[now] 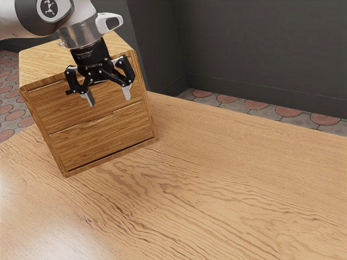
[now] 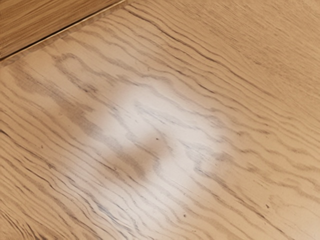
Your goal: Pull the drawer handle with one arm to open the drawer
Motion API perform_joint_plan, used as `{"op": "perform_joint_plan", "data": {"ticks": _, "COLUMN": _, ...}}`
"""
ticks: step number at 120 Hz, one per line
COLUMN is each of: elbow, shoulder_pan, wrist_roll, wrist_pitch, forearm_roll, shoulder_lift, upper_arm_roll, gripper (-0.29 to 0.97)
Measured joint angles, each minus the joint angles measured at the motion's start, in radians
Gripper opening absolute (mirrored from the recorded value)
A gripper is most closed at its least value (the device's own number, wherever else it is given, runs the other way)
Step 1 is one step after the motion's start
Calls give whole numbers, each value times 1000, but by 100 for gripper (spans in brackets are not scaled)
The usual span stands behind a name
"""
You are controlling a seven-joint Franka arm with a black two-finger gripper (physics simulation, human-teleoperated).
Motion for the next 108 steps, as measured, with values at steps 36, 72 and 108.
{"op": "perform_joint_plan", "data": {"ticks": 36, "elbow": 175, "shoulder_pan": -15, "wrist_roll": -19, "wrist_pitch": -1, "forearm_roll": 6, "shoulder_lift": -115, "upper_arm_roll": -22, "gripper": 68}}
{"op": "perform_joint_plan", "data": {"ticks": 72, "elbow": 193, "shoulder_pan": -115, "wrist_roll": -29, "wrist_pitch": 69, "forearm_roll": 10, "shoulder_lift": -116, "upper_arm_roll": -58, "gripper": 68}}
{"op": "perform_joint_plan", "data": {"ticks": 108, "elbow": -120, "shoulder_pan": 34, "wrist_roll": -37, "wrist_pitch": 123, "forearm_roll": 11, "shoulder_lift": -242, "upper_arm_roll": -69, "gripper": 68}}
